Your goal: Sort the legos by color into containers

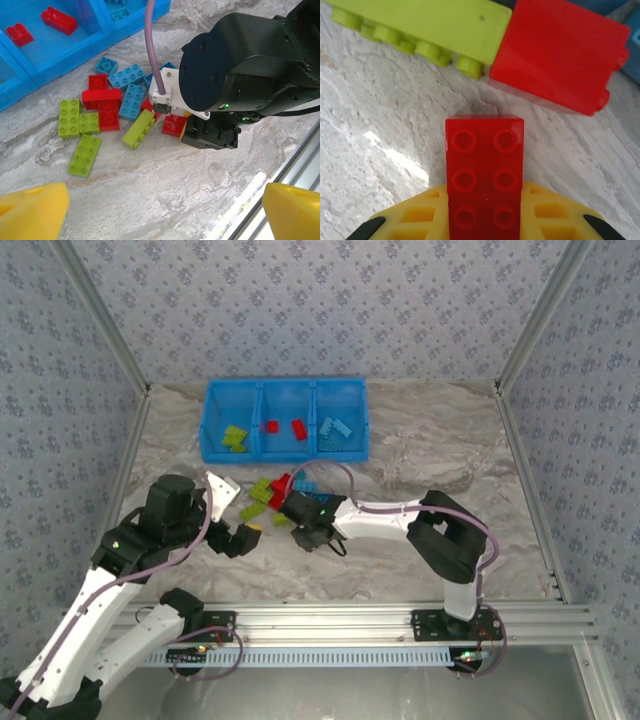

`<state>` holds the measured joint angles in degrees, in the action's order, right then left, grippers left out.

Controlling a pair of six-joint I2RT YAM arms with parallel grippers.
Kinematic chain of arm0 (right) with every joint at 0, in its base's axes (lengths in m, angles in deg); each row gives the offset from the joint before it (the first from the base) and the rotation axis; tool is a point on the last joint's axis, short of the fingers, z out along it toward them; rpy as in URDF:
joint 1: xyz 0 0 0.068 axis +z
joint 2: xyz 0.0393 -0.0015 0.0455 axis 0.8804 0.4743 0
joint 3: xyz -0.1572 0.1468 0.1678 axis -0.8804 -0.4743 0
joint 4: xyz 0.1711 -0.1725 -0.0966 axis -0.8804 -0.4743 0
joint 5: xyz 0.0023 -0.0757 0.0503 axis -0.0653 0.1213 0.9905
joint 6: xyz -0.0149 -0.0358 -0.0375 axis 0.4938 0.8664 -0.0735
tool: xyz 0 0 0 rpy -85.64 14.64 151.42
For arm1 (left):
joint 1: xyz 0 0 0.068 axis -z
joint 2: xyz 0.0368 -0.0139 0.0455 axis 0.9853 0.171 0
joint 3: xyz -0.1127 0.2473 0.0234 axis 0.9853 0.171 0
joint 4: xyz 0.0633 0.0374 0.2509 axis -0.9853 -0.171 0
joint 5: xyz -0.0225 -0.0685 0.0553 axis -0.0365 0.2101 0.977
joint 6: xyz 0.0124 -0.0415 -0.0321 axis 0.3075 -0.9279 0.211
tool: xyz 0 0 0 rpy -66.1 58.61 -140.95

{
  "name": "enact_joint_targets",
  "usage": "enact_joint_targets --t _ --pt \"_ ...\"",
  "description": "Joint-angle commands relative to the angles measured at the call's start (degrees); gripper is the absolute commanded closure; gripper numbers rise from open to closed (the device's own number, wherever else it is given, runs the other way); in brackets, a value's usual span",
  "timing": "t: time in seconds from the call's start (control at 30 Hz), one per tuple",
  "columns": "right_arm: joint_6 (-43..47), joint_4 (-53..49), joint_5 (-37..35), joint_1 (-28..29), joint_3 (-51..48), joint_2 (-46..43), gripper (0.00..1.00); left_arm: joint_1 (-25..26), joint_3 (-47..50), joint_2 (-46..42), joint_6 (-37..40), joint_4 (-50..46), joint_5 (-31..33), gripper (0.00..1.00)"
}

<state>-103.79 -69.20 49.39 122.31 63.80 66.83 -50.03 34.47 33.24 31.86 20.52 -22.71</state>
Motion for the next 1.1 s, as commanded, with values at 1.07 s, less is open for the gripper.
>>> enact_joint_targets --t 1.07 --pt "13.9 2.5 -2.9 -16.8 50.8 26.8 0.38 0.5 0.7 -1.9 -19.3 7.0 11.1 0.01"
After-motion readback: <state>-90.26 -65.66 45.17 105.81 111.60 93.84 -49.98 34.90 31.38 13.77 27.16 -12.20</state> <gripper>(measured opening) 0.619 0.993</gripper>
